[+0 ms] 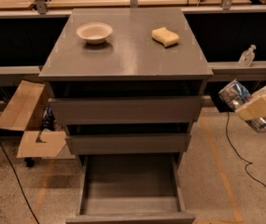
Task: Pick redbull can from bottom drawer and place on counter
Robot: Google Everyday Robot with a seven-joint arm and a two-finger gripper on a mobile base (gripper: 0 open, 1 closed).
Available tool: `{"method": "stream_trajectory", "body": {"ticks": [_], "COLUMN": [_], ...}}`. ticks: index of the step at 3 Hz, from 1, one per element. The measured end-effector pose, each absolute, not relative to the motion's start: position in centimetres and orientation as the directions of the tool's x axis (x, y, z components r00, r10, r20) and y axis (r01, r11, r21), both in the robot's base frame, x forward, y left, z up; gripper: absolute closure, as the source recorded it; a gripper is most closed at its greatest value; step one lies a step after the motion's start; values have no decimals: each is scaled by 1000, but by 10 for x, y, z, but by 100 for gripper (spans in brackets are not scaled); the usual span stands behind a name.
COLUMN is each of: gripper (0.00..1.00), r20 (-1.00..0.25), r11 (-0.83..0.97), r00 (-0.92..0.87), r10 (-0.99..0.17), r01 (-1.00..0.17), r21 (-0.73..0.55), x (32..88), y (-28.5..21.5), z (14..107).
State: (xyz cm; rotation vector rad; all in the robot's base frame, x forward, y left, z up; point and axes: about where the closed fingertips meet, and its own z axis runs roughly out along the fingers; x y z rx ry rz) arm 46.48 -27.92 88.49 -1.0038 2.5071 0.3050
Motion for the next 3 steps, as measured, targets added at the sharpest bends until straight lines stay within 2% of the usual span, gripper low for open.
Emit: {"method": "stream_trajectory", "body": {"ticks": [1,3], "gripper": [100,100], "r20": [-456,-516], "r11": [729,736], "r00": [-673,-630], "r10": [-583,-580], "r01": [-680,-677], "r21": [71,-1], "x": [471,543], "y": [-273,-264], "z": [874,909]}}
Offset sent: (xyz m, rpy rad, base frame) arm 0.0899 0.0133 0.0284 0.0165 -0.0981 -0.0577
